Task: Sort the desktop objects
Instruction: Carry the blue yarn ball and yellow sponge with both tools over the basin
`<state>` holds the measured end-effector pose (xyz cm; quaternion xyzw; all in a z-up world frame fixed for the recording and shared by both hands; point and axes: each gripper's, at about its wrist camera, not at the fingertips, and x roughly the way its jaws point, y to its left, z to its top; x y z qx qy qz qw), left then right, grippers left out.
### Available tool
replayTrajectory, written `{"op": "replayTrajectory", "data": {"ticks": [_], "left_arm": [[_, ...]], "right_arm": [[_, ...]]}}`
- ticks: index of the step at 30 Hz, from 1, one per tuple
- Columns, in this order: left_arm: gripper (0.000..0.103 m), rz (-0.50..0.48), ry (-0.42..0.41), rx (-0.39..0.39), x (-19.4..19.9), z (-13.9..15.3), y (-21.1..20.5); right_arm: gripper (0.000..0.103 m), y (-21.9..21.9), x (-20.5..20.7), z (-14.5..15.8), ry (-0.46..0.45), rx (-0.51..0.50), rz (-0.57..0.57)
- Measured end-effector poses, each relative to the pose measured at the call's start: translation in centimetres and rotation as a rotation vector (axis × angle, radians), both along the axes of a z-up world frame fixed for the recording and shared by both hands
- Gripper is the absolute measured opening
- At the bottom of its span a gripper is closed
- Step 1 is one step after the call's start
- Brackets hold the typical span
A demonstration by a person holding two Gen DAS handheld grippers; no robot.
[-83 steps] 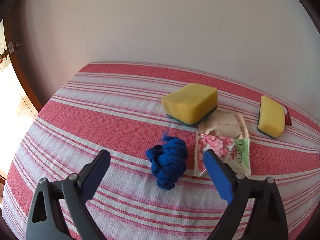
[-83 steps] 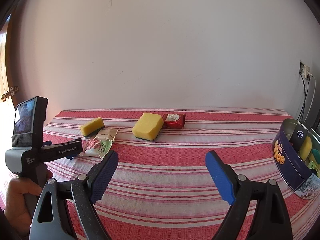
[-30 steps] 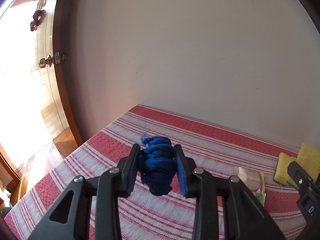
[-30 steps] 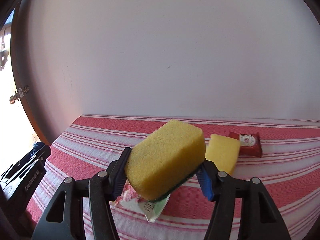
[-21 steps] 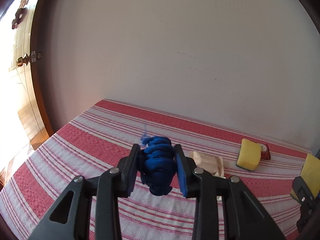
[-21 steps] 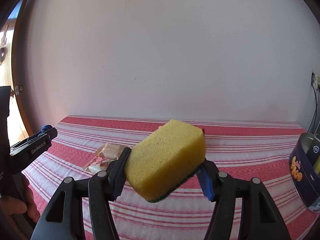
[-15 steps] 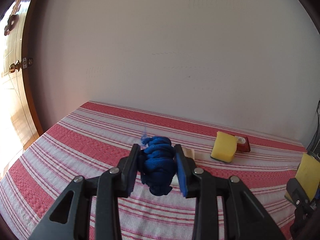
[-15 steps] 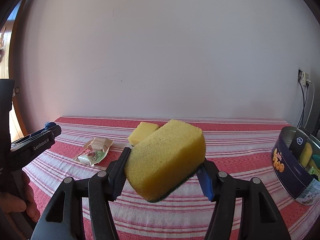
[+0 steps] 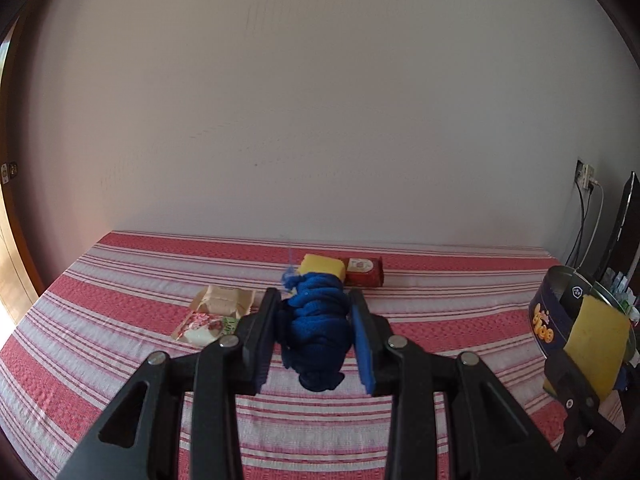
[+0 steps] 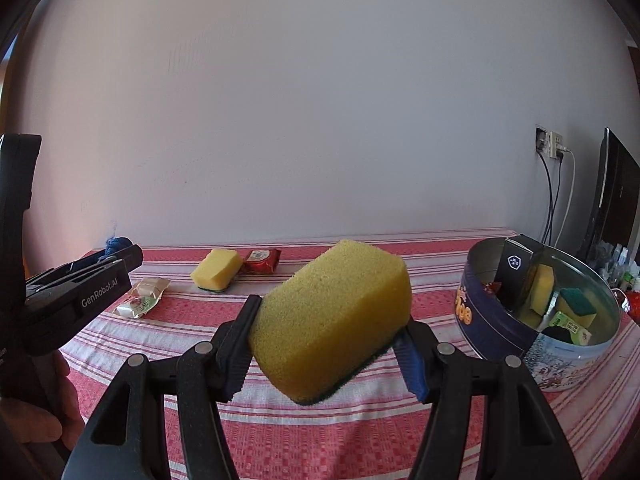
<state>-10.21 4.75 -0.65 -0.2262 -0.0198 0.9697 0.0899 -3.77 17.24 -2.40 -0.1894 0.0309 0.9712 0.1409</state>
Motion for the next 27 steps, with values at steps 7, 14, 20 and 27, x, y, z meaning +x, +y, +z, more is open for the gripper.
{"op": "replayTrajectory", "data": {"ticks": [7, 14, 20, 27], "left_arm": [[0.033, -0.084, 0.018, -0.023, 1.6, 0.9, 4.0], [0.033, -0.164, 0.031, -0.041, 3.4, 1.3, 8.3], [0.033, -0.248, 0.030, -0.047, 4.5, 1.7, 11.8], [0.033, -0.333, 0.035, -0.049, 5.5, 2.2, 16.1]], "right_arm": [[0.064, 4.7, 3.5, 1.4, 0.019, -0.016, -0.081], [0.064, 8.2, 5.9, 2.0, 0.035, -0.024, -0.155], [0.064, 11.2, 7.5, 2.6, 0.051, -0.027, -0.226], [0.064, 14.5, 9.3, 3.3, 0.059, -0.022, -0.308]]}}
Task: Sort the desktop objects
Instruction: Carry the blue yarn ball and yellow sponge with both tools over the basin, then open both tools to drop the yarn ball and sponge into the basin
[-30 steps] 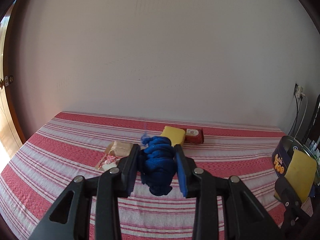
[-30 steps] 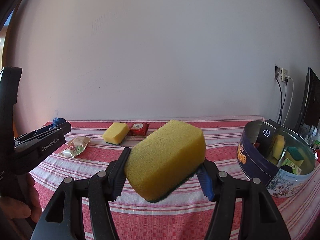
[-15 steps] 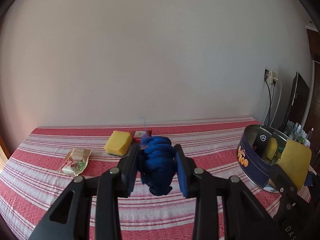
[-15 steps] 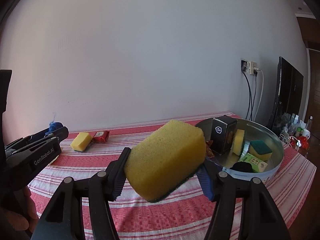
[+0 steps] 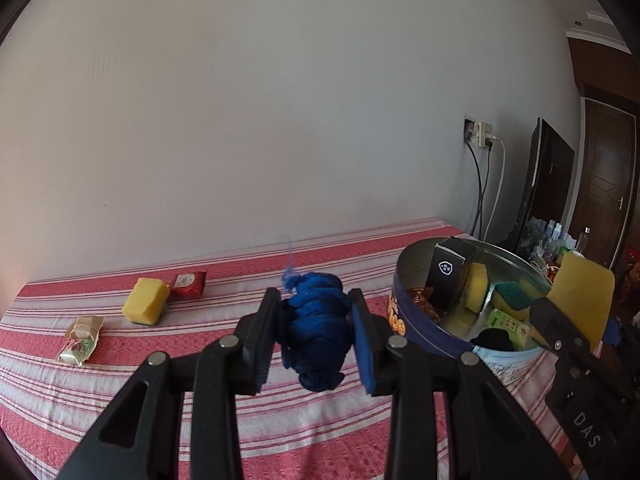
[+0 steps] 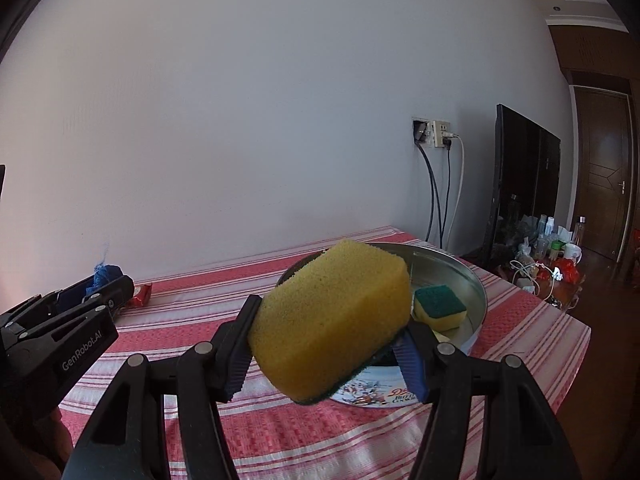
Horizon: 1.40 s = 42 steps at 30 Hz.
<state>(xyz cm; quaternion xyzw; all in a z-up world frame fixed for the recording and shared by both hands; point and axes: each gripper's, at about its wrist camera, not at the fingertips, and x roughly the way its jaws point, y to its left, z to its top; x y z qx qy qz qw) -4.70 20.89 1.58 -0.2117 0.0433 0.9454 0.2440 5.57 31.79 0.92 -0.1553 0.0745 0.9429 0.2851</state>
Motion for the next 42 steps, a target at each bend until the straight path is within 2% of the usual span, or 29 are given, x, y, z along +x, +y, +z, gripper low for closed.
{"op": "replayTrajectory", "data": {"ticks": [8, 14, 21, 30, 32, 33, 34, 35, 38, 40, 42], "left_arm": [[0.034, -0.093, -0.001, -0.026, 0.8, 0.2, 4.6], [0.034, -0.161, -0.027, -0.051, 0.5, -0.4, 8.6], [0.034, -0.198, -0.058, -0.070, -0.8, -1.3, 12.0], [0.034, -0.225, -0.091, -0.103, -1.8, -2.7, 15.1], [0.038, -0.230, -0.097, -0.116, -1.9, -2.8, 15.5], [0.041, -0.220, -0.105, -0.117, -2.2, -2.9, 15.6], [0.050, -0.205, -0.115, -0.118, -2.5, -2.9, 15.6], [0.064, -0.192, -0.122, -0.114, -2.7, -2.8, 15.5], [0.091, -0.153, -0.117, -0.085, -3.3, -2.7, 14.6], [0.100, -0.135, -0.120, -0.058, -3.6, -2.5, 14.0], [0.102, -0.147, -0.119, -0.028, -3.5, -2.2, 13.4]], "right_arm": [[0.064, 4.3, 1.3, 0.1, -0.002, -0.010, -0.106], [0.064, 7.8, 0.5, 0.0, -0.046, -0.011, -0.177], [0.064, 11.0, -0.8, -1.2, -0.093, -0.045, -0.206], [0.066, 12.6, -2.0, -1.8, -0.122, -0.056, -0.227], [0.071, 12.8, -2.3, -2.0, -0.130, -0.062, -0.216], [0.078, 12.9, -2.6, -2.2, -0.144, -0.065, -0.209], [0.079, 13.1, -2.9, -2.4, -0.158, -0.069, -0.207], [0.079, 13.1, -3.1, -2.6, -0.168, -0.070, -0.214], [0.080, 13.6, -2.7, -2.8, -0.171, -0.079, -0.233], [0.085, 13.9, -2.1, -2.7, -0.140, -0.088, -0.243], [0.090, 14.0, -1.6, -2.4, -0.121, -0.092, -0.263]]}}
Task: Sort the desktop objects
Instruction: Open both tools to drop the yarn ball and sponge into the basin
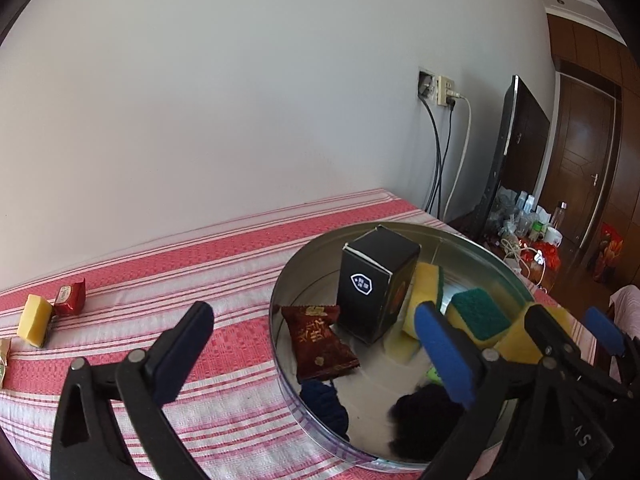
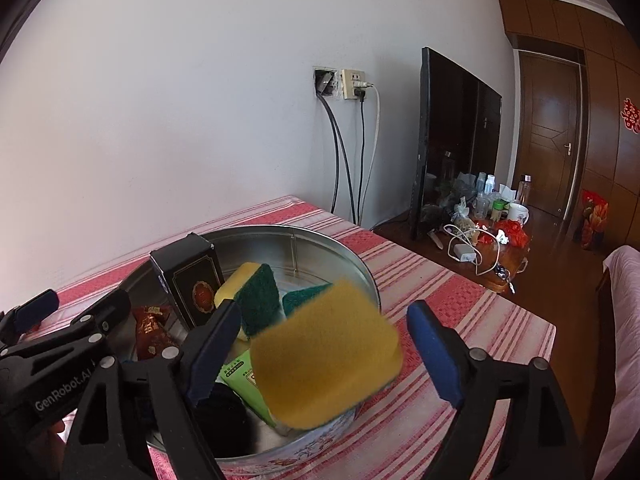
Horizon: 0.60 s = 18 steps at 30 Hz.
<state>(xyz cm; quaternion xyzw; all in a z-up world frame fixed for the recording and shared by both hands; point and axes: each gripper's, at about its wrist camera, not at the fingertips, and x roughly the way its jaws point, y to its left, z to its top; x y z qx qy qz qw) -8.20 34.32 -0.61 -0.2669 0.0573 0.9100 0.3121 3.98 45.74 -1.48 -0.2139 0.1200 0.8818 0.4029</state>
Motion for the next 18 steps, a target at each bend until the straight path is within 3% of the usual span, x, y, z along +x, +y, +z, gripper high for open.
{"op": "replayTrajectory", "data": {"ticks": [18], "left_arm": [[0.102, -0.196, 0.168, 0.017, 6.4, 3.0, 1.2]], "right_arm": [[0.090, -1.9, 7.4, 2.5, 0.074, 0.056, -0.205]]}}
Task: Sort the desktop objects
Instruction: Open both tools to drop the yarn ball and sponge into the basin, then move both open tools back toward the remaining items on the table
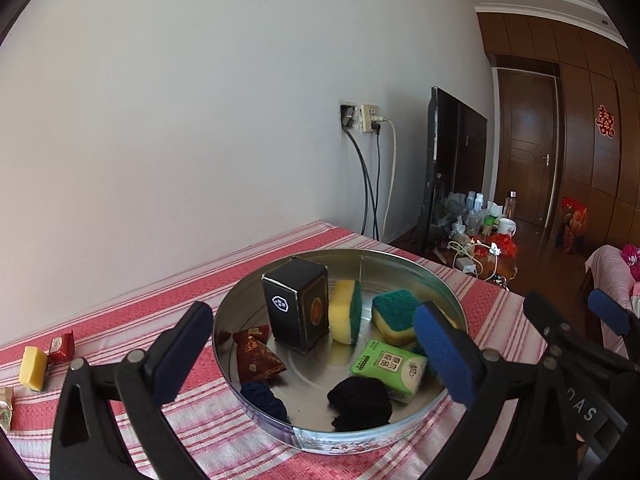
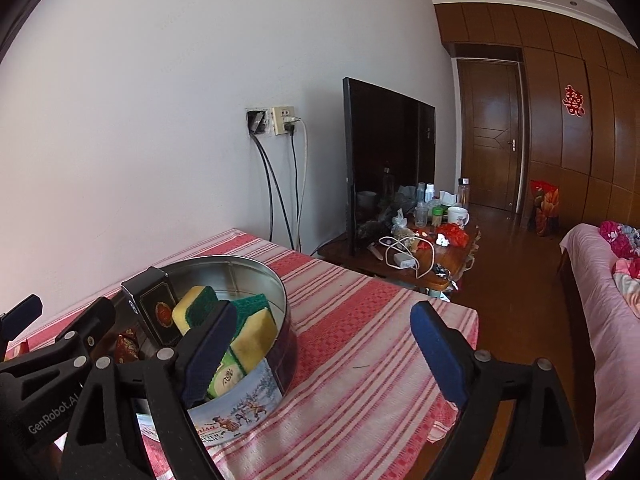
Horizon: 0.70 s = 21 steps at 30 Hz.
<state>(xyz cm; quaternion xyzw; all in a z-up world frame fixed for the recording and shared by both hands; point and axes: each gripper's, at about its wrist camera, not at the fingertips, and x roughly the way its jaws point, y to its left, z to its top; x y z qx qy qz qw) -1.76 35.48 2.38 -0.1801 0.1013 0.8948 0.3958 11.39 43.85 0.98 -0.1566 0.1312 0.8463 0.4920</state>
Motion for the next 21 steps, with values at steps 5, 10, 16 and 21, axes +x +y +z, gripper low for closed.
{"op": "replayTrajectory", "data": {"ticks": [5, 10, 16, 21], "left_arm": [[0.102, -0.042, 0.015, 0.016, 1.3, 0.6, 0.0], [0.102, -0.071, 0.032, 0.036, 2.5, 1.2, -0.4], [0.102, -0.083, 0.029, 0.049, 3.1, 1.4, -0.8], [0.102, -0.089, 0.003, 0.067, 3.0, 1.7, -1.3]], "right_arm": [[0.091, -0.2, 1.5, 0.1, 0.002, 0.001, -0.036], [0.091, -0.8, 2.5, 0.5, -0.022, 0.023, -0.075], [0.091, -1.6, 3.8, 1.3, -0.011, 0.037, -0.097], [0.091, -2.5, 3.9, 1.6, -0.013, 0.048, -0.097]]}}
